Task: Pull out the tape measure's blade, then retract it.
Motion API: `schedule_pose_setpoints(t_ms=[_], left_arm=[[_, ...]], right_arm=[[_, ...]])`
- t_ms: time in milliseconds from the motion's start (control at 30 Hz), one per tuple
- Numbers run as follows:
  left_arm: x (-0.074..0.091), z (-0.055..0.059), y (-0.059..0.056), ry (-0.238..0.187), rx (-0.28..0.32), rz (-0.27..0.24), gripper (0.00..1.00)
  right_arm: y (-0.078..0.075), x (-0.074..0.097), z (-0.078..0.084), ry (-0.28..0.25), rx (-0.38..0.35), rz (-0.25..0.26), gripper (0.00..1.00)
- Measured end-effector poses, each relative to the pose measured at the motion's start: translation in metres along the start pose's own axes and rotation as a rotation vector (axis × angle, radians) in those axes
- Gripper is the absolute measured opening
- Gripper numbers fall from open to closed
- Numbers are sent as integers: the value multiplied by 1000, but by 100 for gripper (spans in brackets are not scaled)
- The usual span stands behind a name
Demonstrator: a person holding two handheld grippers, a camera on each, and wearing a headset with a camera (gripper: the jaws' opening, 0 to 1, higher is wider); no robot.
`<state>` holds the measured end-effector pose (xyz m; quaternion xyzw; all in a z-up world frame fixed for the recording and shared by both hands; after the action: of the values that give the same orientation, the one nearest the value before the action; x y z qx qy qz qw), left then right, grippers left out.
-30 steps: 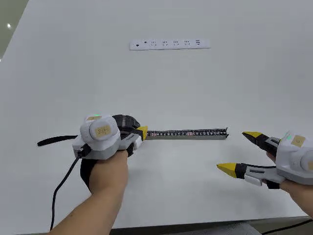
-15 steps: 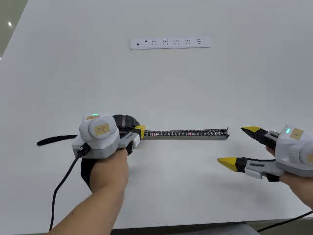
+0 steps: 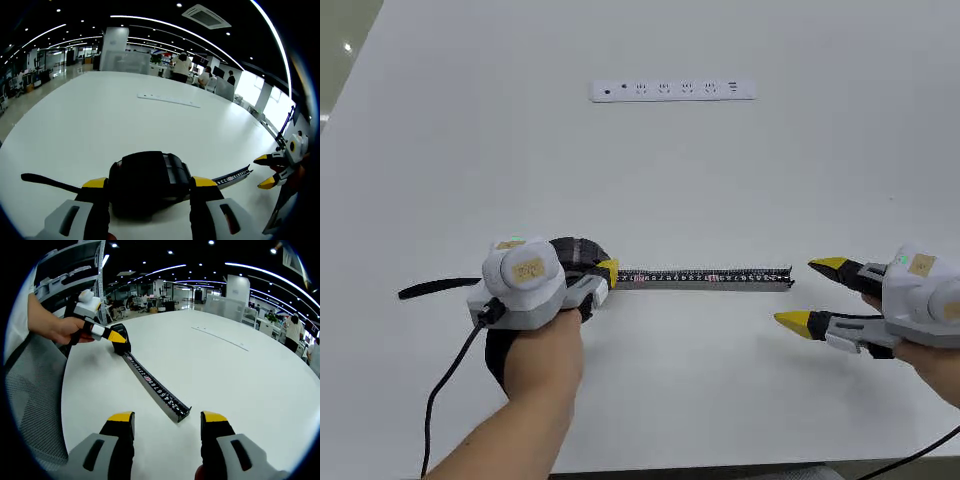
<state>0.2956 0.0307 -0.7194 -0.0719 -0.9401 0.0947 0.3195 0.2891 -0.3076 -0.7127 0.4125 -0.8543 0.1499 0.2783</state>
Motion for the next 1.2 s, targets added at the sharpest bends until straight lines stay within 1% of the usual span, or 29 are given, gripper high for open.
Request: schedule_pose_setpoints(t_ms=[200,233,267,300,400,500,600,633,667,700,767,900,1033,1067,1200], left_arm=[[0,0,0,1,1,3,62],[0,0,0,1,2,4,62],[0,0,0,1,2,4,62],[0,0,0,1,1,4,62],[0,0,0,2,2,4,62],[0,0,0,2,3,4,62],[-1,0,0,2,3,3,62],[-1,0,0,3,4,4,62],[-1,0,0,4,5,5,62],[-1,0,0,7,6,7,62],[-1,0,0,10,7,10,62],[0,0,-1,7,6,7,62],[0,0,-1,6,2,5,62],[0,0,-1,6,2,5,62],[-1,0,-1,6,3,5,62]], right_arm=[[-9,-9,1,18,34,-18,42],[-9,-10,2,14,28,-40,40],[-11,-11,3,14,28,-38,39],[-12,-12,4,21,45,-37,38],[-14,-14,6,31,55,-50,36],[-18,-17,7,35,63,-63,31],[-19,-20,8,53,79,-78,28],[-21,-22,9,68,101,-77,26],[-22,-23,10,70,112,-77,24],[-22,-23,9,65,106,-83,22],[-24,-26,10,68,106,-86,21],[-26,-26,10,56,96,-91,20],[-26,-28,9,49,103,-121,15],[-26,-29,9,48,119,-127,15],[-27,-29,9,43,129,-140,13]])
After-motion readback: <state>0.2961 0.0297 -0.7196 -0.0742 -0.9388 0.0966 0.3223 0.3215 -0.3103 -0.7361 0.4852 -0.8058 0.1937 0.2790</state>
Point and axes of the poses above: the centre of the closed fingertips' face, and the gripper's own axes: x roughly backward along the fingers, y roughly to its left, z roughly out of its underside, the point moved 8 cm from there along x, roughly backward along the fingers, and after that the axes turned 2 degrees about z, right-handed, at the moved point
